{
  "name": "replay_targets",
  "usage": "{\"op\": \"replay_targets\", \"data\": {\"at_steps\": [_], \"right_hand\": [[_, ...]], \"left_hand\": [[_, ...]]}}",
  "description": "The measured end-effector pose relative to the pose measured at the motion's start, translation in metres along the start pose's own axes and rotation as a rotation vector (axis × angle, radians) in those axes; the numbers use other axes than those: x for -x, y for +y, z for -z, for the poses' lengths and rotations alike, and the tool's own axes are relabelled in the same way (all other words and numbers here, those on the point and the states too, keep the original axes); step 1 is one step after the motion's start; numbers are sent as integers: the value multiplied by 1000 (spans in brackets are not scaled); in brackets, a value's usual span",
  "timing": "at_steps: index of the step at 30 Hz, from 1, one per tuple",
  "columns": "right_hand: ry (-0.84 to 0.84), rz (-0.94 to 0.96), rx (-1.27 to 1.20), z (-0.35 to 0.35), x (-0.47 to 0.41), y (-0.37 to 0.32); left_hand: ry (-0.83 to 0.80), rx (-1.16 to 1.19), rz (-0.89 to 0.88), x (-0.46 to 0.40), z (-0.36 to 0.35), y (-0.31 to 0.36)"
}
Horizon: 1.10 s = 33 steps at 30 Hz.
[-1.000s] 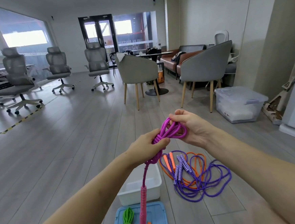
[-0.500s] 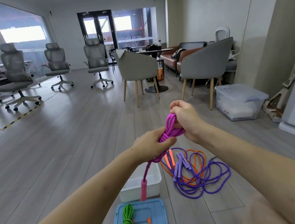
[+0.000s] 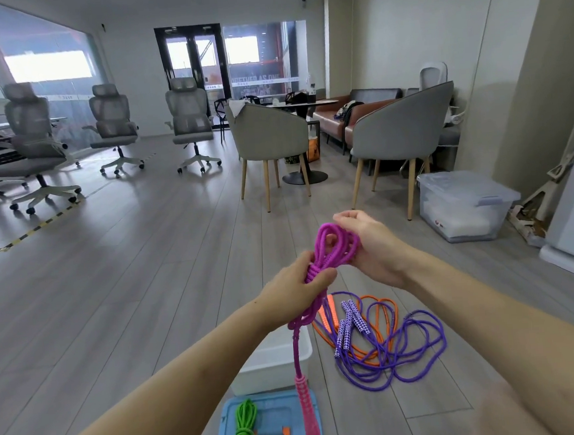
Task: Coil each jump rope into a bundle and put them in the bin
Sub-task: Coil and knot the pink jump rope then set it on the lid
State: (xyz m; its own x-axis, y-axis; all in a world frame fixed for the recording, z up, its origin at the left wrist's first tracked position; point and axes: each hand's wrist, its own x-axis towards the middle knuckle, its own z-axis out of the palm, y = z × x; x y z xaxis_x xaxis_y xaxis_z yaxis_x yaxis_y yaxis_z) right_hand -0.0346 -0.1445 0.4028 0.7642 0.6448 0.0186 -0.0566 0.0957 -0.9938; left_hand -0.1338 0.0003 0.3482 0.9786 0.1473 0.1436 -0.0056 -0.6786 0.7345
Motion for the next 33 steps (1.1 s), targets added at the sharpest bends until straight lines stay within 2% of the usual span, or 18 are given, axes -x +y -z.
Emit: {"op": "replay_targets", "data": {"at_steps": [4, 6, 9, 15, 18, 20, 22, 24, 27, 30, 33], "right_hand": [[41, 86, 79, 5, -4, 11], [48, 144, 154, 5, -3, 16], [82, 239, 132, -2, -3, 24], [174, 222, 91, -8, -13, 34], [211, 145, 96, -11, -18, 41], [100, 35, 99, -15, -17, 44], [-35, 16, 153, -21, -11, 46], [-32, 66, 137, -27, -5, 46], [4, 42, -69, -36, 2, 47], [-40, 16, -184, -35, 9, 41], [-70, 27, -231, -31, 15, 35]], "left_hand": [[149, 169, 13, 2, 2, 3], [194, 165, 24, 0, 2, 2], [209, 147, 50, -2, 2, 1], [111, 139, 34, -1, 1, 3], [80, 272, 45, 2, 4, 5], [65, 370, 75, 5, 7, 6], [21, 457, 95, 10, 7, 7], [0, 524, 129, 17, 3, 8], [-19, 575, 146, 34, -5, 5], [-165, 483, 107, 56, -8, -10], [-162, 446, 92, 76, -13, -16]]}}
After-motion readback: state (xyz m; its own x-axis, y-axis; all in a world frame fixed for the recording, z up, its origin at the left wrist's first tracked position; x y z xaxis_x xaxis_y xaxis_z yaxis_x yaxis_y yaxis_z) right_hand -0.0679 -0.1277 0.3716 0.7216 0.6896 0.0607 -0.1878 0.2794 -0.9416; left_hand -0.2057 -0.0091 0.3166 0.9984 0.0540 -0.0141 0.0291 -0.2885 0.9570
